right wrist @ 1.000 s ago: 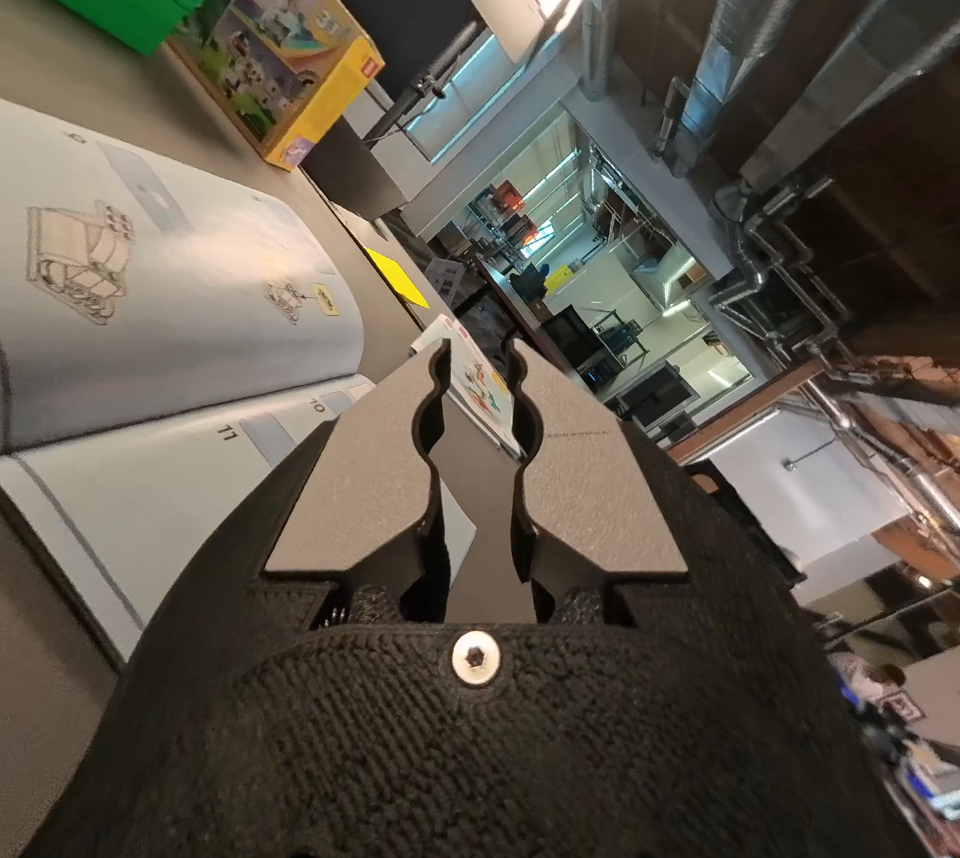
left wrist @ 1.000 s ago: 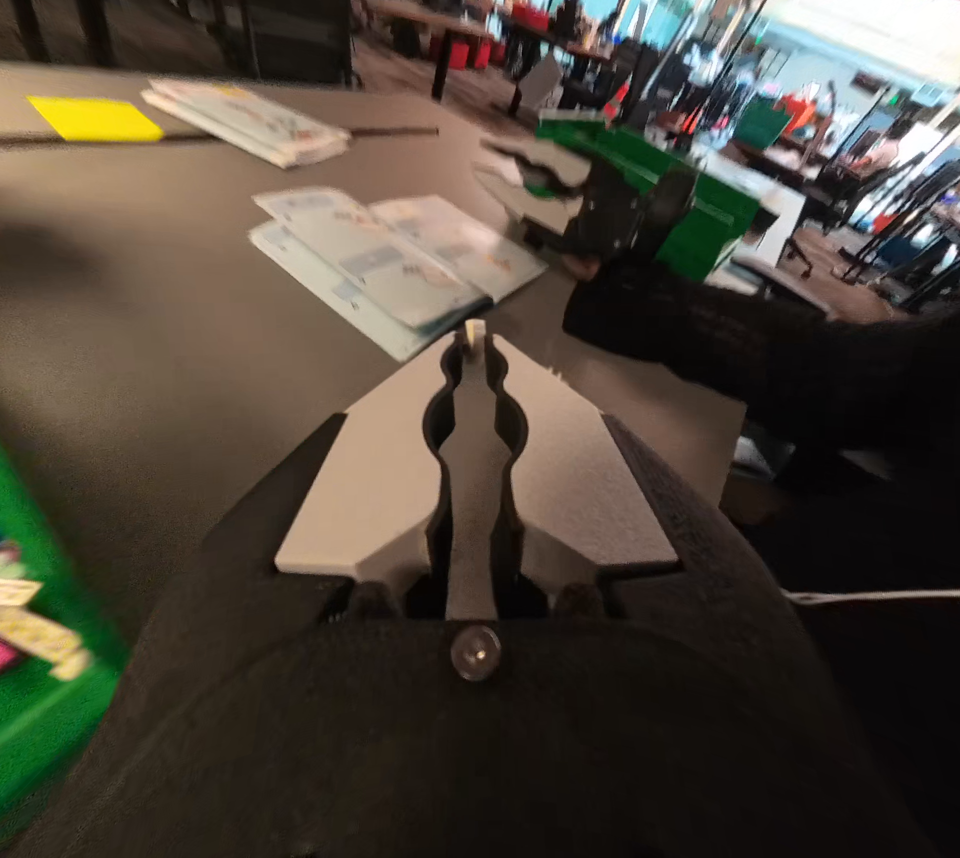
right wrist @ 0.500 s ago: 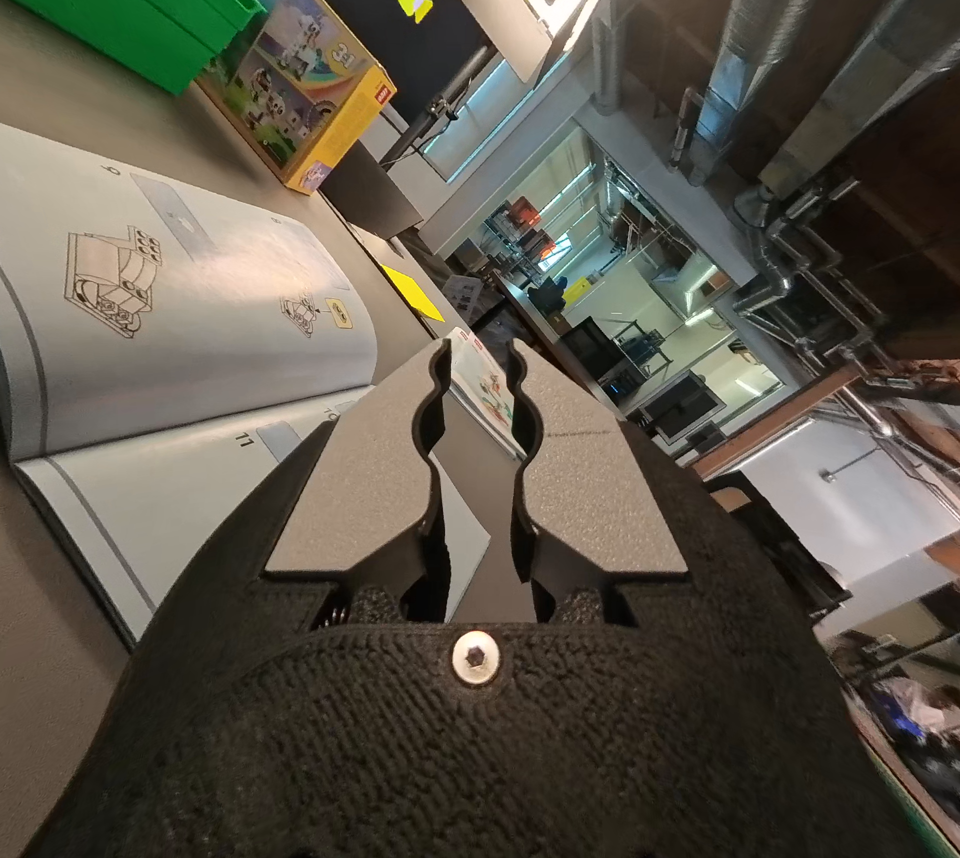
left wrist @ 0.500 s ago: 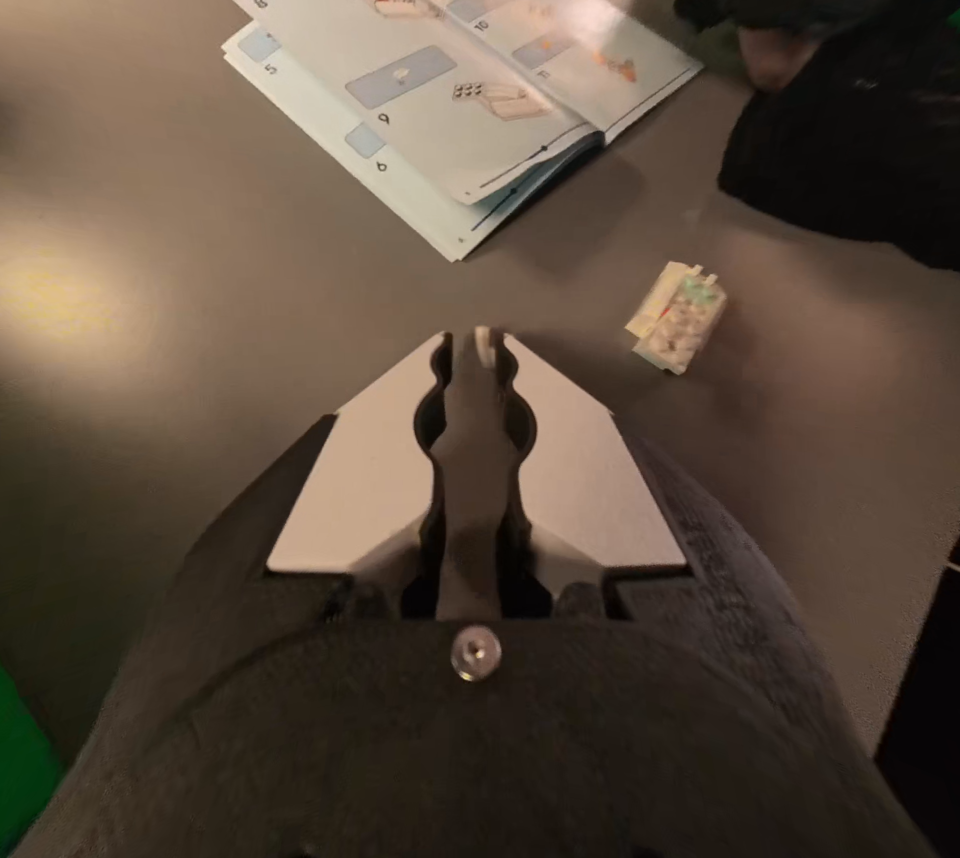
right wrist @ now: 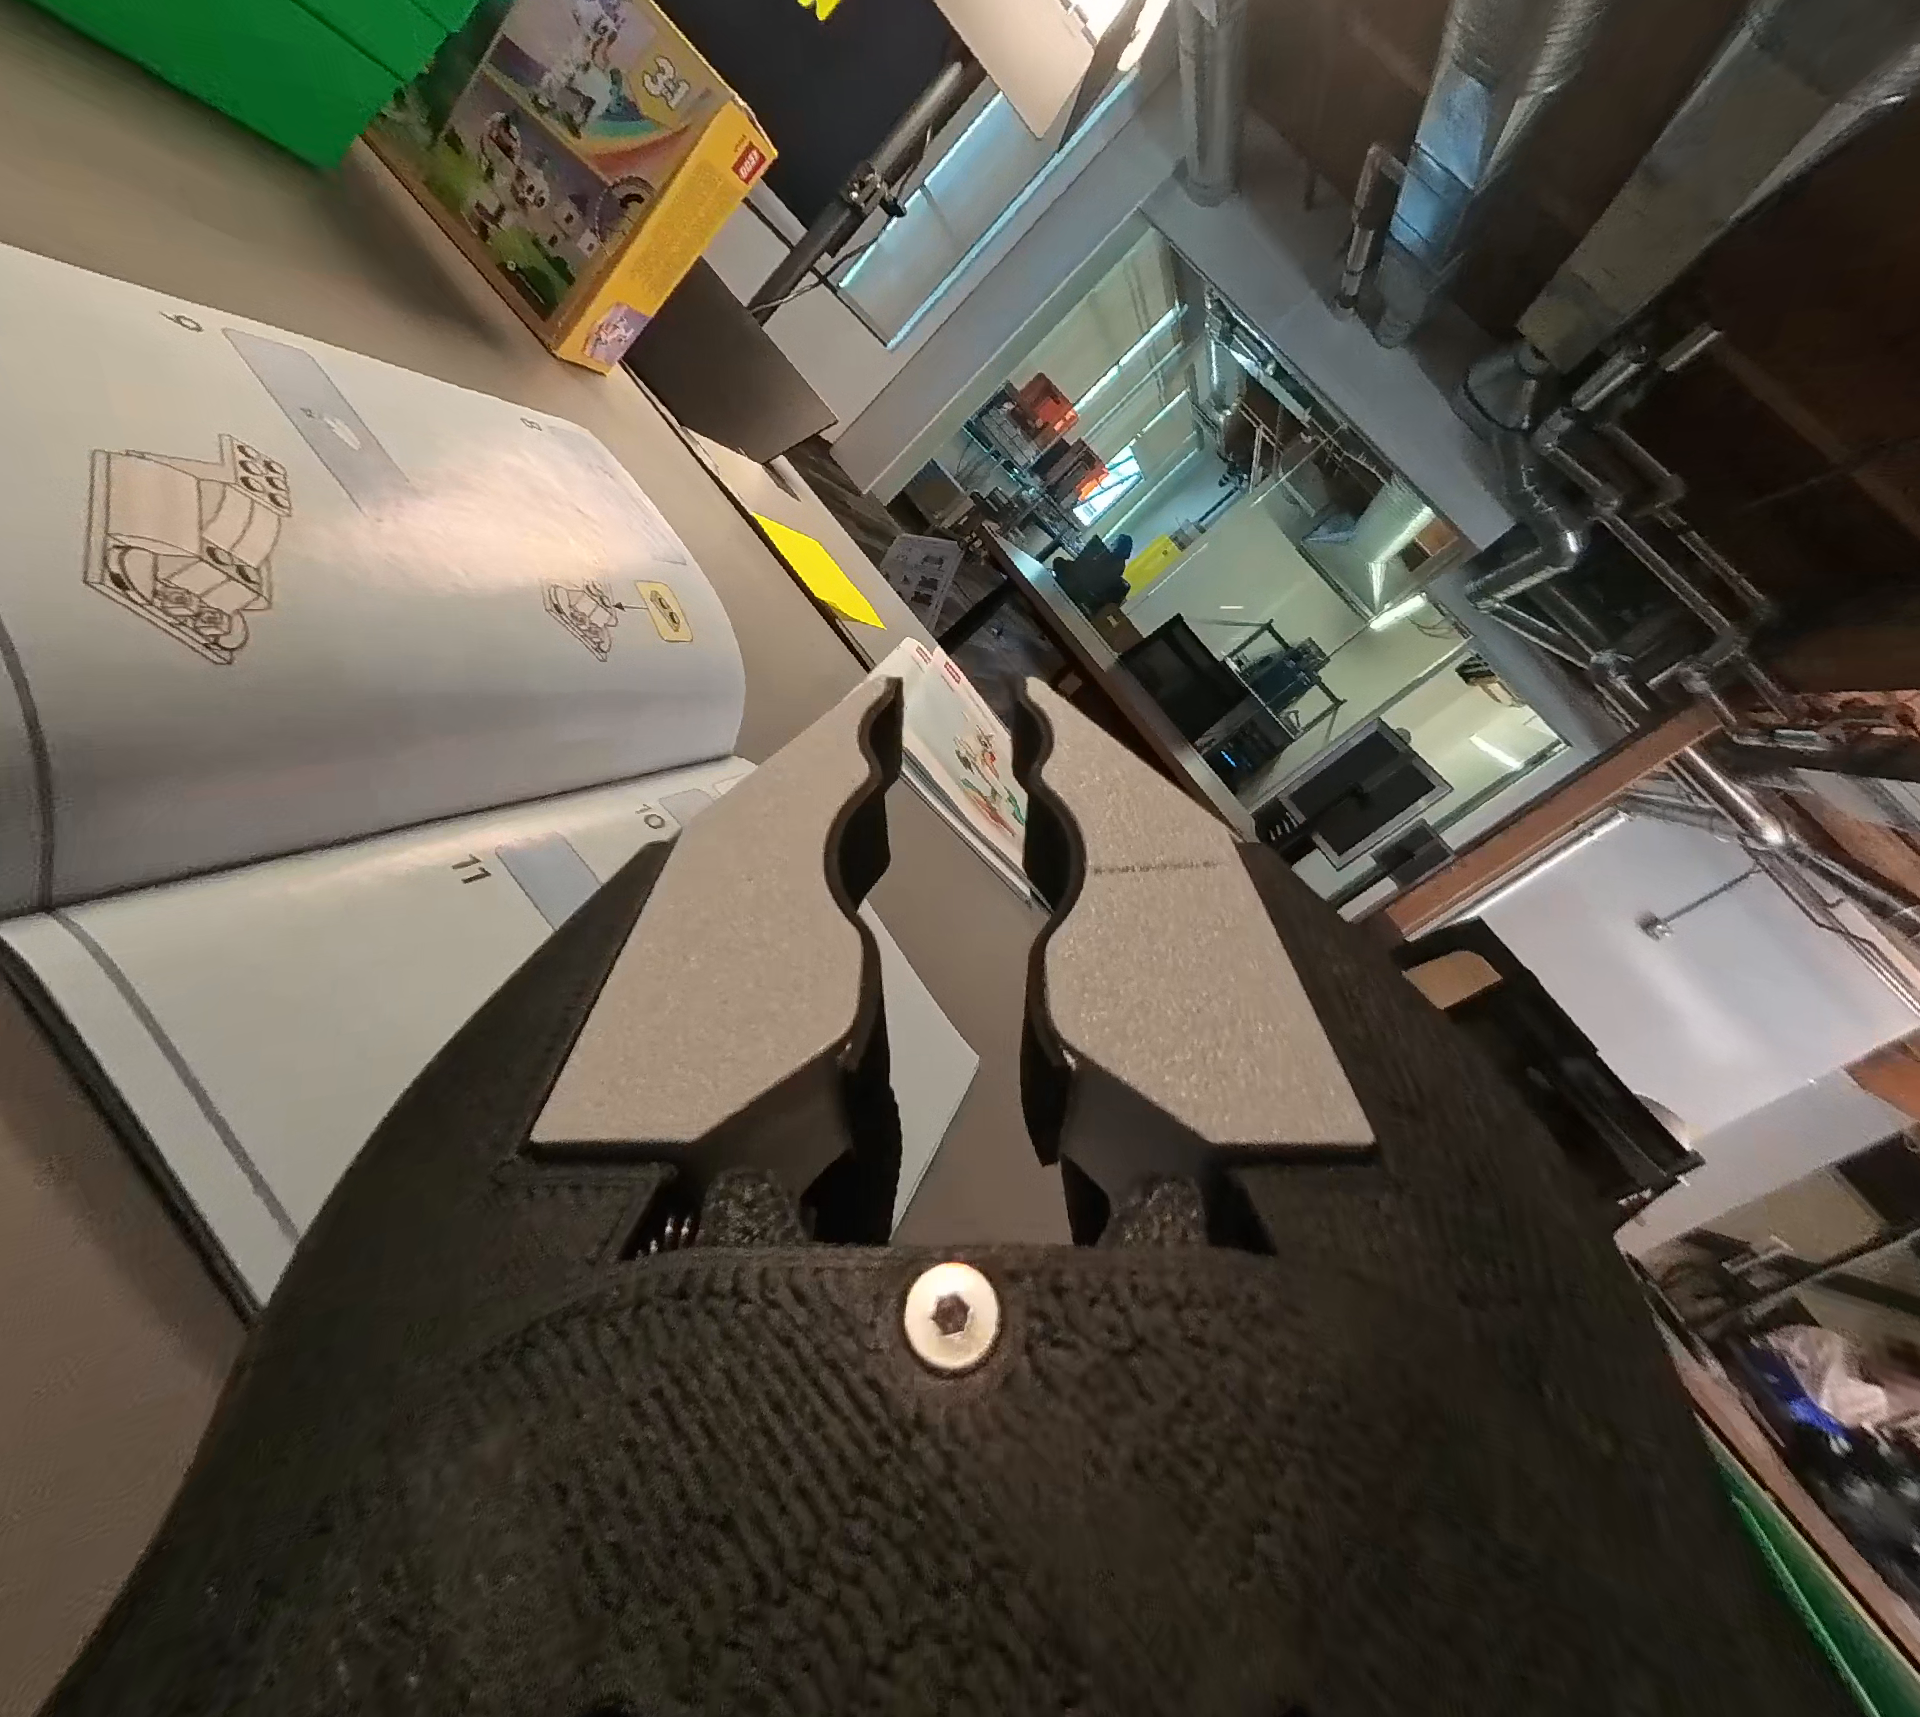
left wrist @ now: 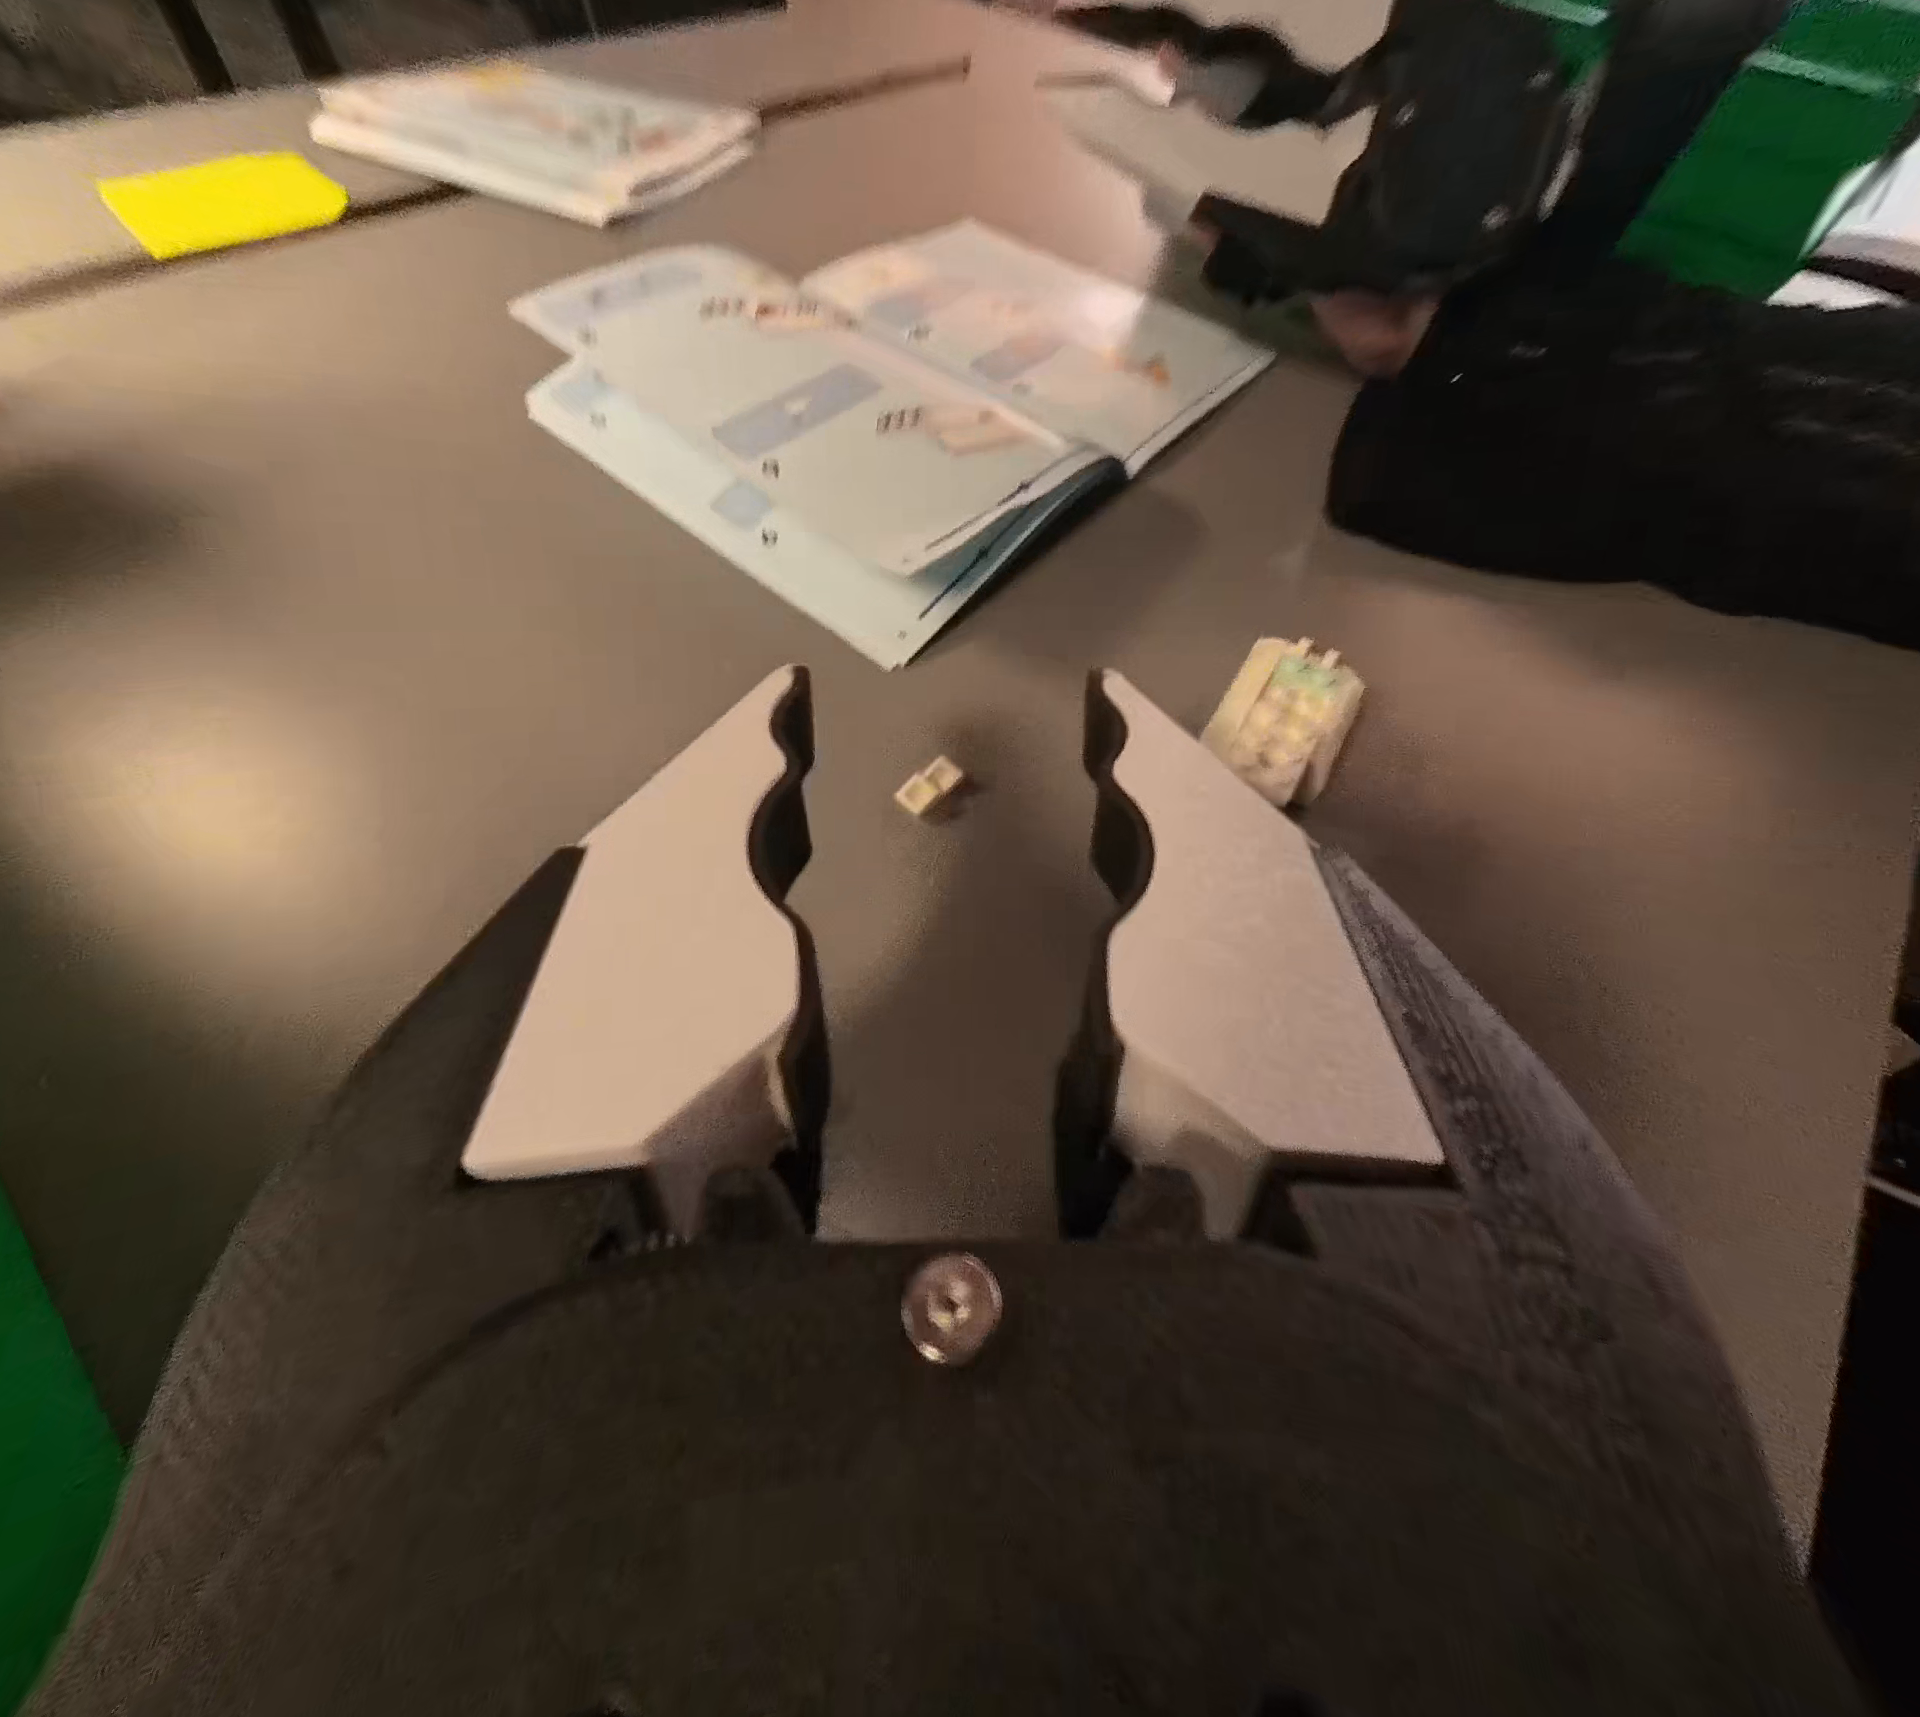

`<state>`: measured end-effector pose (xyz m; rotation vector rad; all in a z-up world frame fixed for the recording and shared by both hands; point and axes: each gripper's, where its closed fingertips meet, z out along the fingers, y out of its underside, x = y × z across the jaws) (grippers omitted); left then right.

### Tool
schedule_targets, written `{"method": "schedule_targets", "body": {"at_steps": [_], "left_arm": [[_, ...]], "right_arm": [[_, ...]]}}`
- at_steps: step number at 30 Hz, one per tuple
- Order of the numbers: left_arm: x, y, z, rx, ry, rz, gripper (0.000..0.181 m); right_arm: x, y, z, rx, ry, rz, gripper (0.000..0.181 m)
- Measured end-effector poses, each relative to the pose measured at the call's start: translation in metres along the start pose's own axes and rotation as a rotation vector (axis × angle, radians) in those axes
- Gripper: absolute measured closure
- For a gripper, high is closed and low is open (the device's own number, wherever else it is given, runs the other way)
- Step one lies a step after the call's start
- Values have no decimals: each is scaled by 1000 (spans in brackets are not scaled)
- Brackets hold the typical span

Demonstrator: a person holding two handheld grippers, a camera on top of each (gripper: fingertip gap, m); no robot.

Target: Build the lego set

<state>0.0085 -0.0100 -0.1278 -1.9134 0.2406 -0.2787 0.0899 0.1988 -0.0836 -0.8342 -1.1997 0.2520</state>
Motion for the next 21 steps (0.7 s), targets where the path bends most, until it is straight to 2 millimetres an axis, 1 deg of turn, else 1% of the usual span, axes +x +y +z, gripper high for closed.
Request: {"method": "schedule_targets", "body": {"at_steps": [1,4,6,8,10,12,13,14,15,16,17,18,19,21], "left_arm": [[3,-4,-3,30,8,12,128],[11,-22,-16,140,6,68,127],[10,-42,-34,264,-28,114,128],[6,-63,-62,390,-70,119,134],[-9,-78,-95,472,-145,112,142],[-38,-92,-128,510,-258,97,152],[-57,-98,-143,498,-316,85,152],[-78,-102,-154,465,-368,73,152],[-99,-104,-160,410,-404,56,152],[-119,-104,-161,335,-416,26,152],[-138,-100,-156,234,-410,-14,152],[-158,-90,-146,105,-397,-66,152],[-176,-76,-135,-39,-383,-121,152],[-209,-50,-115,-268,-358,-205,157]], "right_arm": [[0,1,0,-4,5,-2,162],[4,3,0,-26,34,-27,163],[8,6,-2,-51,65,-51,163],[13,10,-2,-78,93,-67,163],[18,13,-4,-105,121,-72,163],[24,16,-5,-125,149,-65,163],[27,17,-5,-134,161,-58,163],[30,19,-5,-141,174,-50,163],[33,20,-4,-148,184,-42,163],[36,22,-4,-154,194,-34,163],[38,24,-4,-159,202,-29,163],[39,25,-3,-162,208,-26,163],[39,26,-2,-164,212,-26,163],[39,29,-1,-171,216,-28,163]]}}
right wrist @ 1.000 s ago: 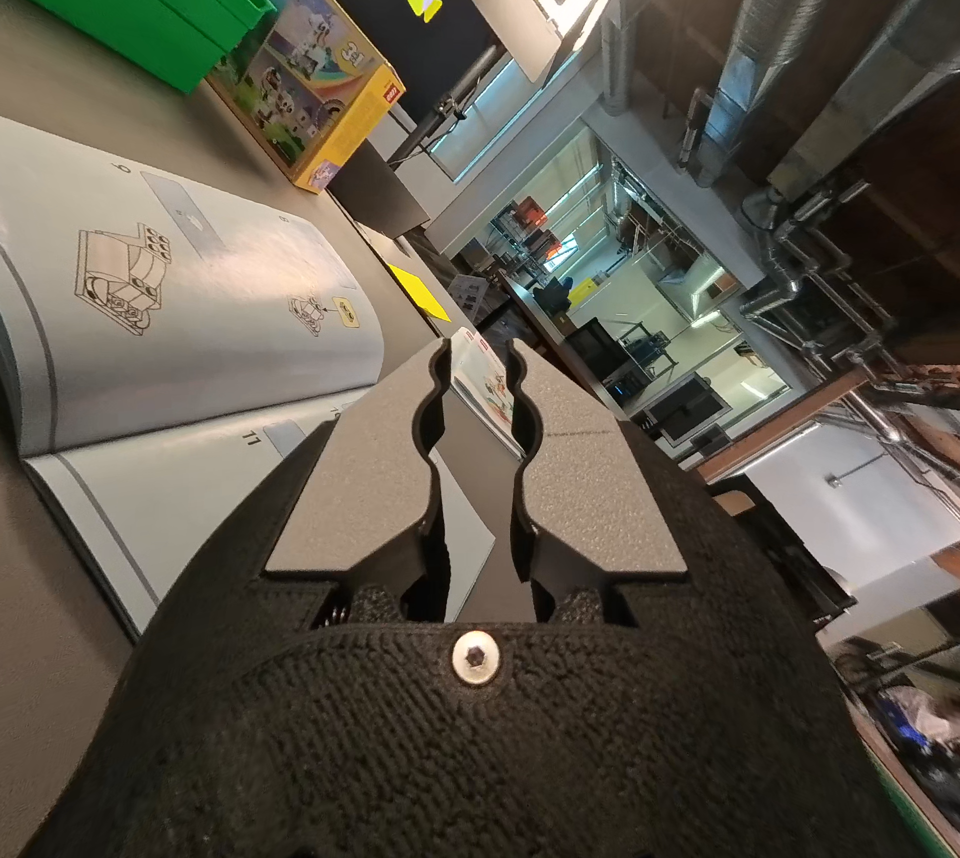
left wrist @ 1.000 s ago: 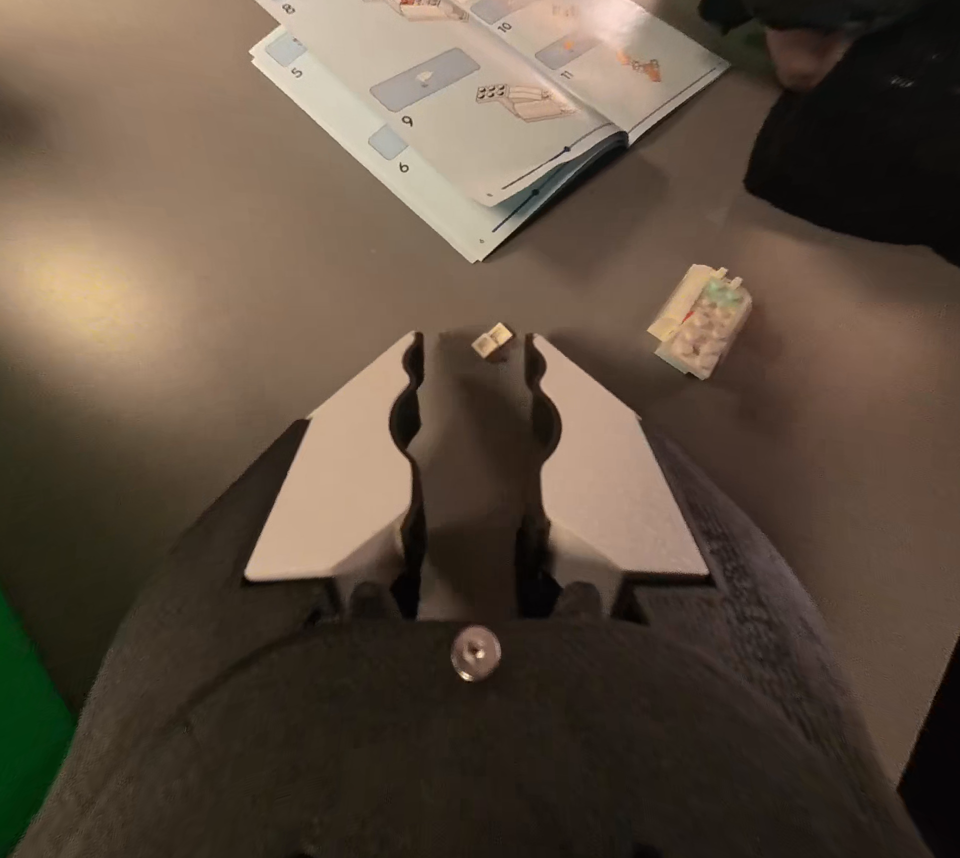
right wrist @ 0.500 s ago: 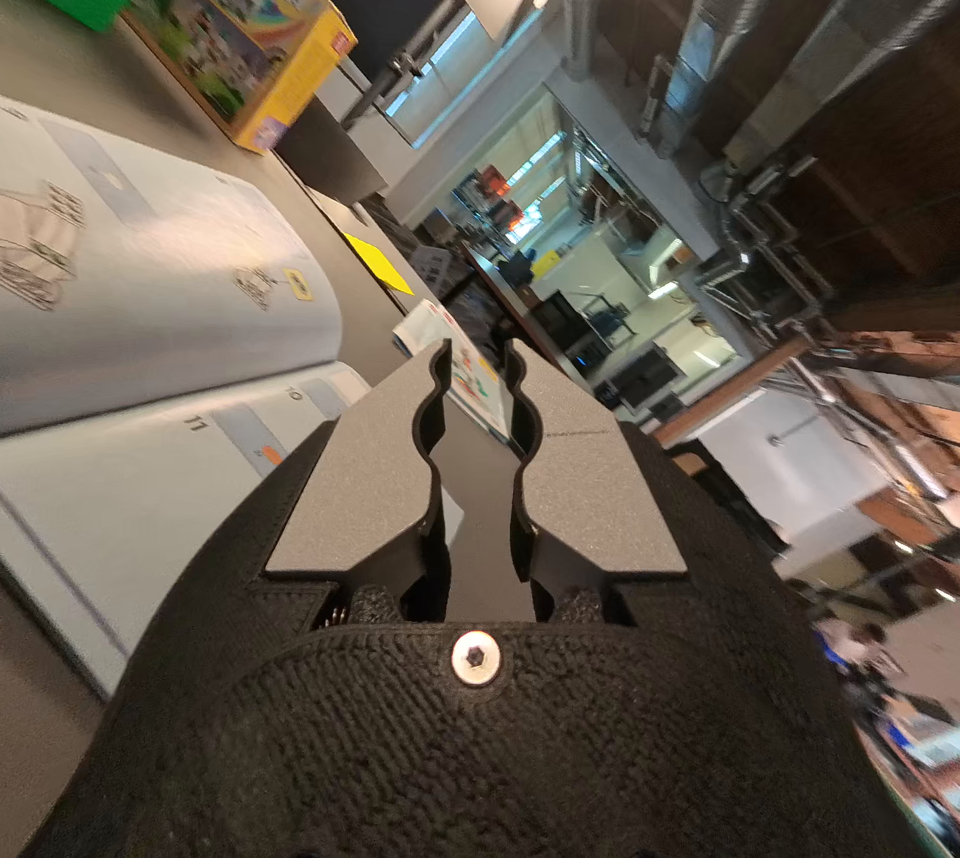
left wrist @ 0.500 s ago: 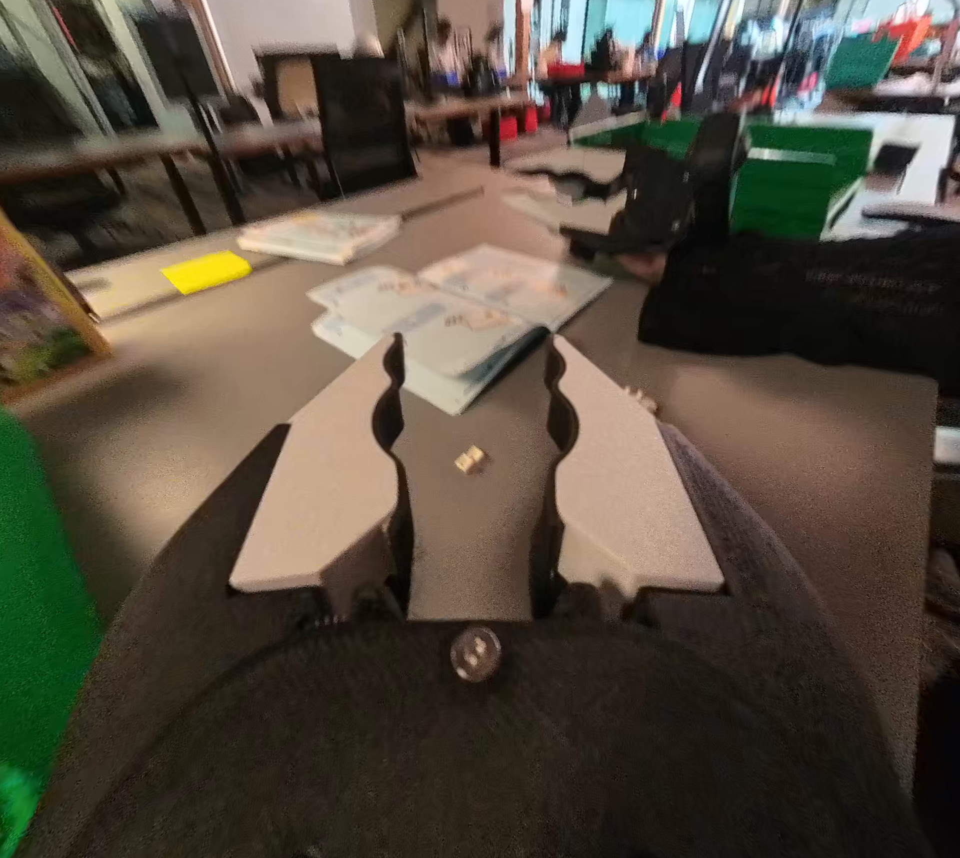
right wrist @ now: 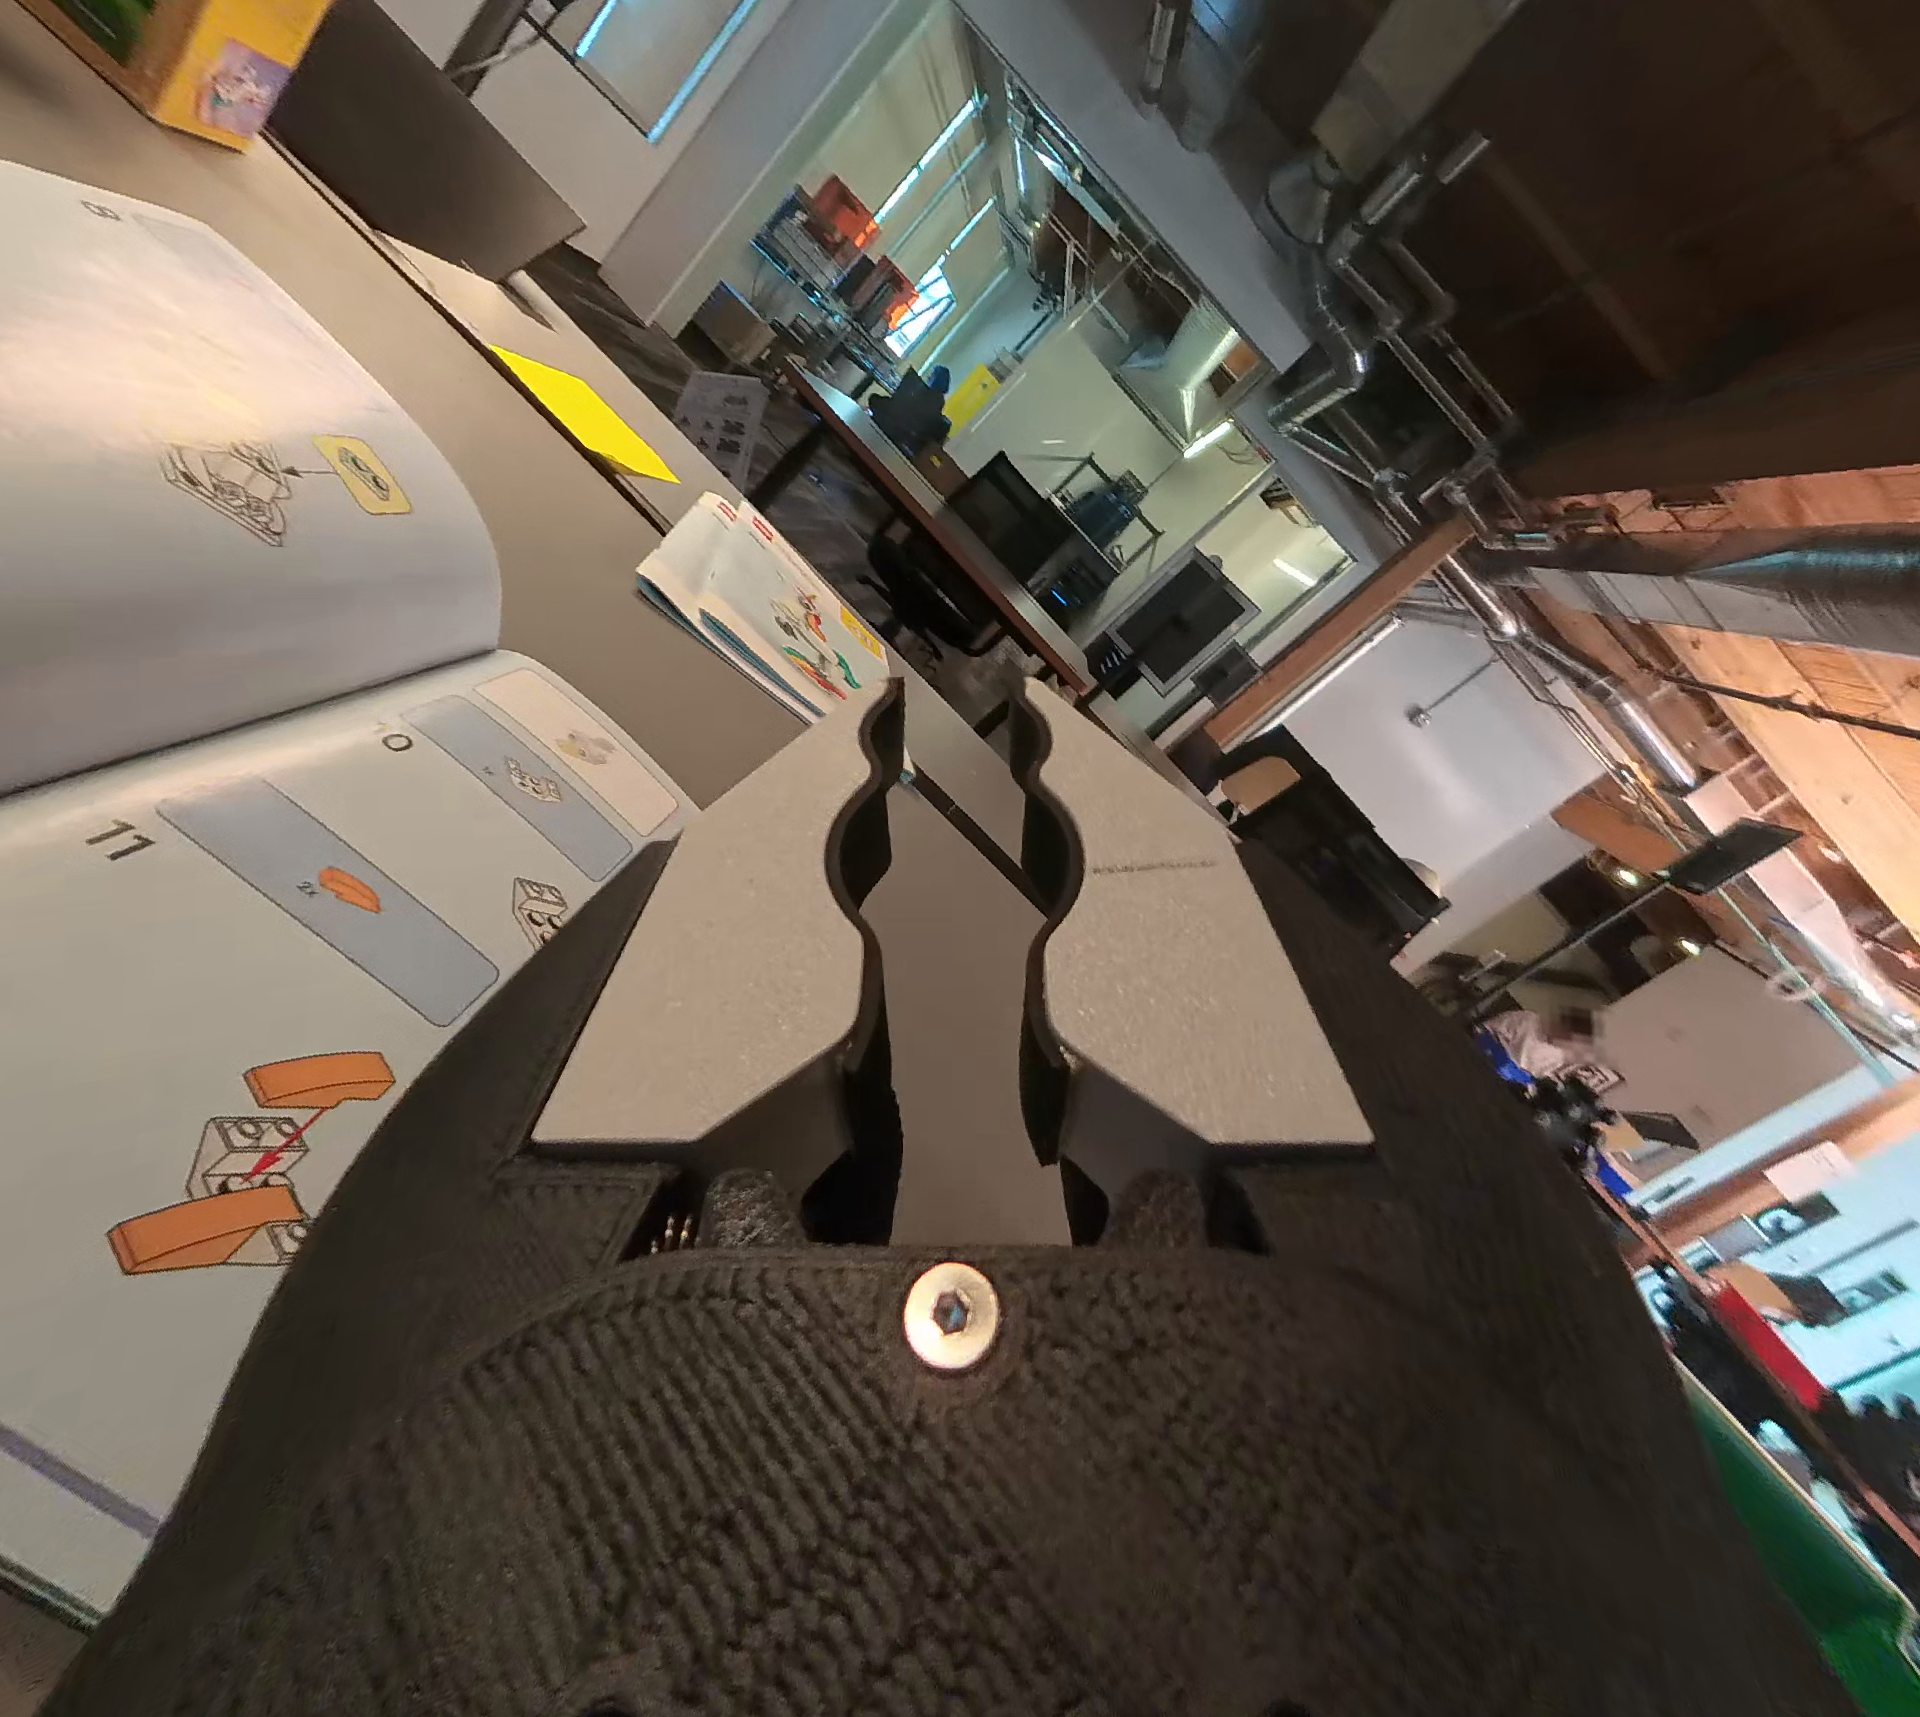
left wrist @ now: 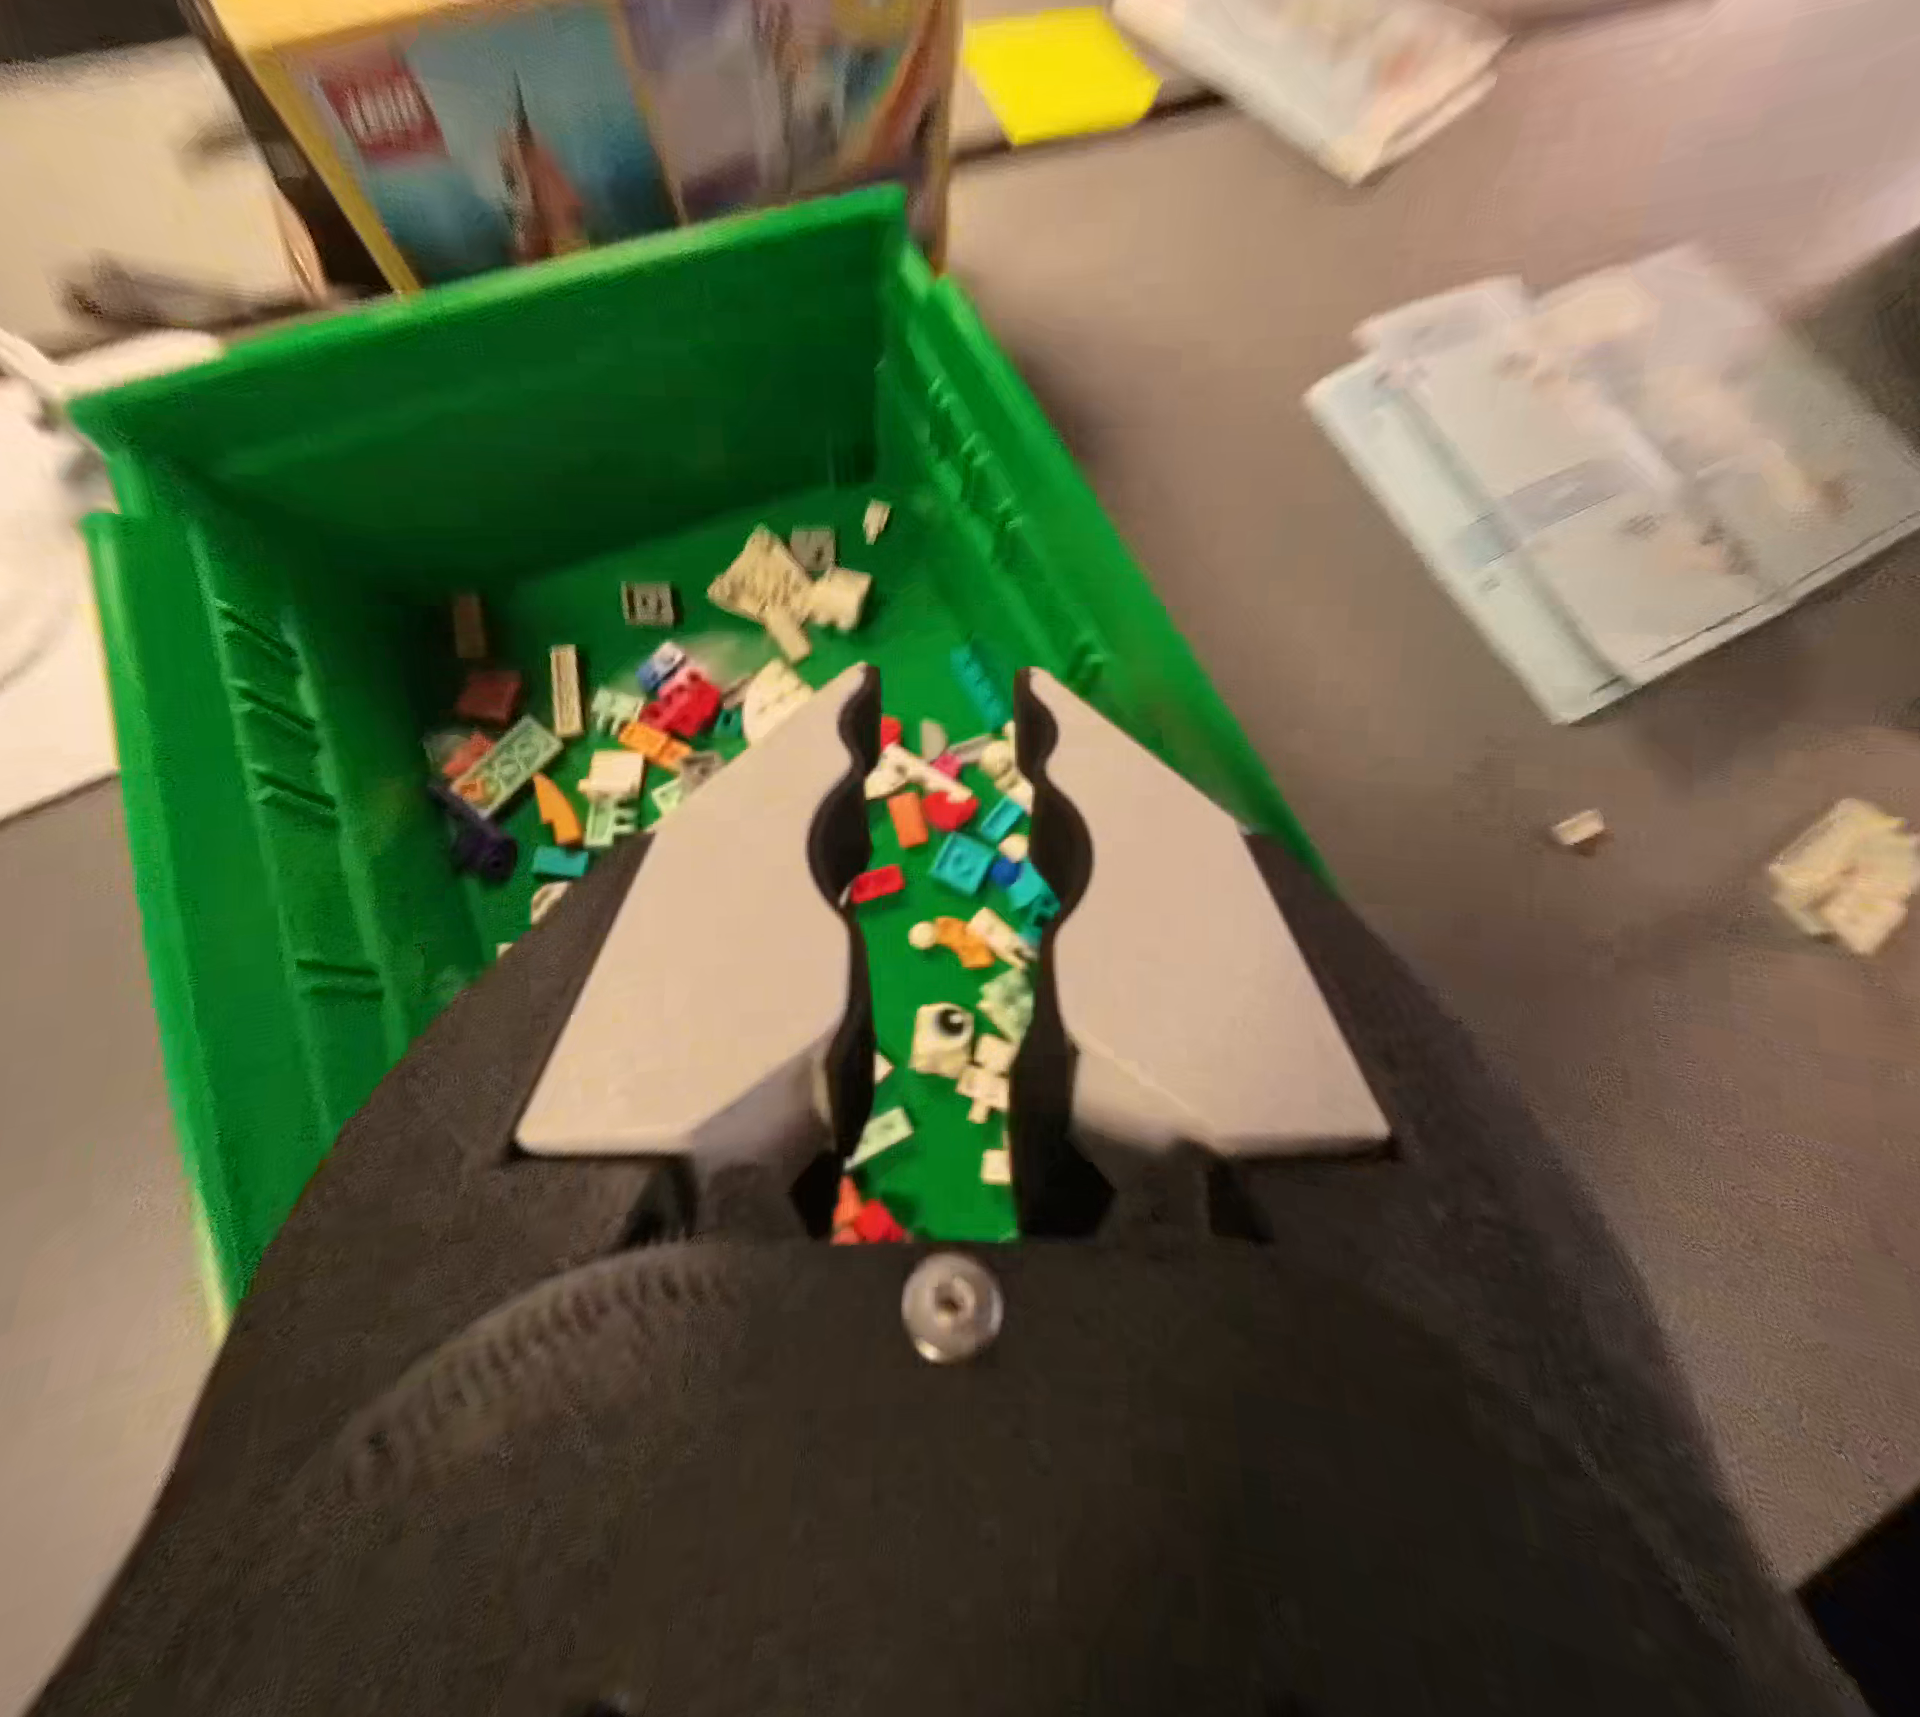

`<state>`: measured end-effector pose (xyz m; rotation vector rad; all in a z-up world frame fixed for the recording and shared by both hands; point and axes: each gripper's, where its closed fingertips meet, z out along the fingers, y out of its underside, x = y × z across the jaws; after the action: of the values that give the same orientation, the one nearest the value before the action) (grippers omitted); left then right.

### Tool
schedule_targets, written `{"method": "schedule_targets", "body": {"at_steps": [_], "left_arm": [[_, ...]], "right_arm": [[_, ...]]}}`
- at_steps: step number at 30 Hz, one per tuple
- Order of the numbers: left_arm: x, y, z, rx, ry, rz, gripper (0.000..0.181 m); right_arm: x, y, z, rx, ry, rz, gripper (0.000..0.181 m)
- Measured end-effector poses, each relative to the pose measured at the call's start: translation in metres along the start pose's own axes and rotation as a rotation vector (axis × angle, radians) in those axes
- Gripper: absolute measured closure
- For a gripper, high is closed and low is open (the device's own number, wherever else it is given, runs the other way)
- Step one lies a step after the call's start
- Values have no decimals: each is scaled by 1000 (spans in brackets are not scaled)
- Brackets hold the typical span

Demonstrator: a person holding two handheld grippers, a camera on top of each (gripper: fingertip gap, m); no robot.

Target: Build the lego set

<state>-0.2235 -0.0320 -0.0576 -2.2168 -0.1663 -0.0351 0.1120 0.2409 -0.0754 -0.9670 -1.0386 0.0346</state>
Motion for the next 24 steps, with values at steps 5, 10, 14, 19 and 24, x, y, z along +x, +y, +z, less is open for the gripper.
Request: {"method": "schedule_targets", "body": {"at_steps": [5,10,14,19,24], "left_arm": [[-40,12,68,-278,45,-157,157],[-38,34,102,-429,105,-259,159],[-48,41,113,-455,52,-254,160],[-52,45,121,-471,24,-252,160],[-55,48,126,-478,-13,-227,163]], "right_arm": [[-1,4,2,-8,3,-5,163],[-3,3,1,-4,-7,-13,164],[-1,4,1,0,-6,5,164],[1,3,-1,2,-7,17,164],[2,3,-3,1,-12,19,164]]}}
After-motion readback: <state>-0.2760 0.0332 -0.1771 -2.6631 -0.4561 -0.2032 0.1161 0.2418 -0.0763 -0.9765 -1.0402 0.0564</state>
